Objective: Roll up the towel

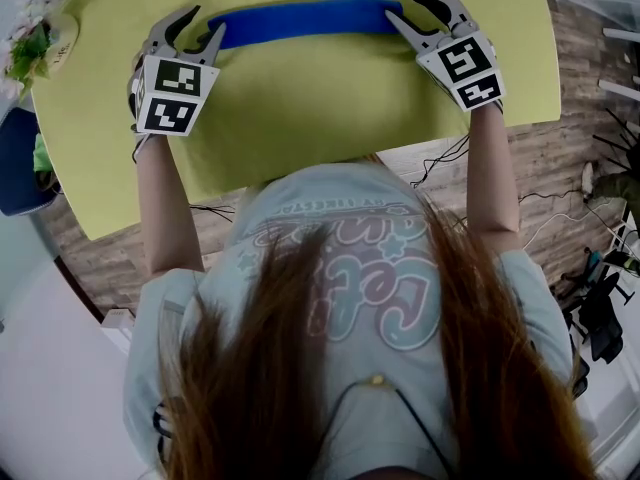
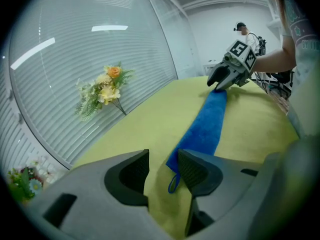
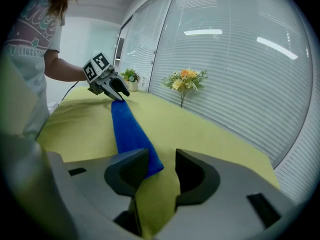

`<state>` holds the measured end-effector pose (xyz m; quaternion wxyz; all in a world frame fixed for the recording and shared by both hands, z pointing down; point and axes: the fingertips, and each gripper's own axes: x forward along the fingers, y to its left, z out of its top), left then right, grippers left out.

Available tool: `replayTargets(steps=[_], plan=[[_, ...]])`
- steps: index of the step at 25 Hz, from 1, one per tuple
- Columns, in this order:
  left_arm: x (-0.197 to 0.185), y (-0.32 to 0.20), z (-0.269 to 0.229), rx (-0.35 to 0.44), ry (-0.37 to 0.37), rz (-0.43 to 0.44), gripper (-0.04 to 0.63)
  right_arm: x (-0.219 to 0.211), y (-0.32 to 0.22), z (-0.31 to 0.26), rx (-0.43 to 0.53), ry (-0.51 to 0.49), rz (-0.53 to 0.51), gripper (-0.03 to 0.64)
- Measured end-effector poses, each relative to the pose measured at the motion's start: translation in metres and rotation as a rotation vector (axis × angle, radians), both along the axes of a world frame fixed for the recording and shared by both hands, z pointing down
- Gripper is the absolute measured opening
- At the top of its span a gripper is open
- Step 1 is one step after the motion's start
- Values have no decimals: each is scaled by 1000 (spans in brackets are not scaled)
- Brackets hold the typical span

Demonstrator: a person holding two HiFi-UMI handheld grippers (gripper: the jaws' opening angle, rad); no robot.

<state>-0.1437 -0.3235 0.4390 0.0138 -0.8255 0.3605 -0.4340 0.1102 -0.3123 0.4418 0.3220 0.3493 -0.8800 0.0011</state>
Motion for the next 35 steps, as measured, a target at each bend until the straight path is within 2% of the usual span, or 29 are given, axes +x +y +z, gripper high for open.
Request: replayTargets(steps=[12,16,22,27,35], plan=[[-21,-2,-47,163,113,-150,149,15,3,-32,91,-84,83,167],[-21,4,-61,201,173,-183,149,13,5,-50,141,-122,103,167],[-14,20,-74,233,251,-197,149,2,15,-74,218,-168,106,167],[8,36,-106,270,397,-211,149,-7,29,-101,249,-261,99,167],[25,64,-145,352,467,-200,149,-8,53,-136,262,-412,85,167]])
